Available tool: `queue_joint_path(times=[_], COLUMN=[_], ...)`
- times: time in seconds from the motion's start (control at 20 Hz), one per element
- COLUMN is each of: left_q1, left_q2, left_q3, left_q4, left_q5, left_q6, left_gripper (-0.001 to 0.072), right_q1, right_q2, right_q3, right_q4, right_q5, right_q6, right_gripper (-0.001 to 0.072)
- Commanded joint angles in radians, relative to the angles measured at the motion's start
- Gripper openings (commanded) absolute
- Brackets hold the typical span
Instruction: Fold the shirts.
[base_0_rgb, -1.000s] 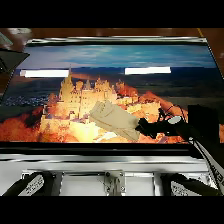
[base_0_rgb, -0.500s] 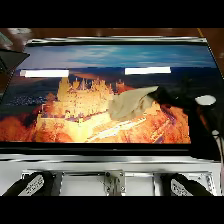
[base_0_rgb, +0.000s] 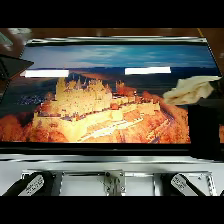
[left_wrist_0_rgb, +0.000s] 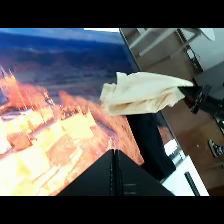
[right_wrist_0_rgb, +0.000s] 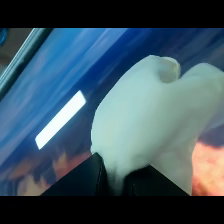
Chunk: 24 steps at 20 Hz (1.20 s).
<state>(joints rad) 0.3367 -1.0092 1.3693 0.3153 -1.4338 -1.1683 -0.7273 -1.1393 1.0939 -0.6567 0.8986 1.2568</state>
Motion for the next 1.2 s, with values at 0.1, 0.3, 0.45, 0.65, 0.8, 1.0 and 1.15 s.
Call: queue_joint_path(times=[0.1,0.3,0.45,0.65,0.8,1.0,1.15], left_q1=[0.0,0.0,0.0,0.0,0.0,0.0,0.0], left_q2=[0.004,0.004,0.004,0.003,-0.001,-0.001,0.0], left_q3=[0.0,0.0,0.0,0.0,0.0,0.0,0.0], left_q4=[0.0,0.0,0.0,0.0,0.0,0.0,0.0], left_q5=[-0.079,-0.079,-0.079,-0.079,-0.073,-0.07,-0.07], left_q6=[-0.034,-0.052,-0.053,-0.05,-0.029,-0.016,-0.003], left_gripper=[0.0032,0.0032,0.0032,0.0032,0.0032,0.0032,0.0032], right_q1=[-0.196,-0.241,-0.289,-0.388,-0.409,-0.323,-0.277], right_q2=[-0.007,-0.014,-0.012,0.043,0.069,0.069,0.069], right_q3=[0.009,0.009,0.009,0.009,0.008,-0.021,-0.103], right_q4=[-0.054,-0.095,-0.162,-0.346,-0.431,-0.52,-0.685], right_q5=[-0.125,-0.169,-0.103,0.036,0.242,0.417,0.475], right_q6=[0.023,0.092,0.14,0.255,0.355,0.354,0.356], right_gripper=[0.0059,0.0059,0.0058,0.0058,0.0058,0.0059,0.0059])
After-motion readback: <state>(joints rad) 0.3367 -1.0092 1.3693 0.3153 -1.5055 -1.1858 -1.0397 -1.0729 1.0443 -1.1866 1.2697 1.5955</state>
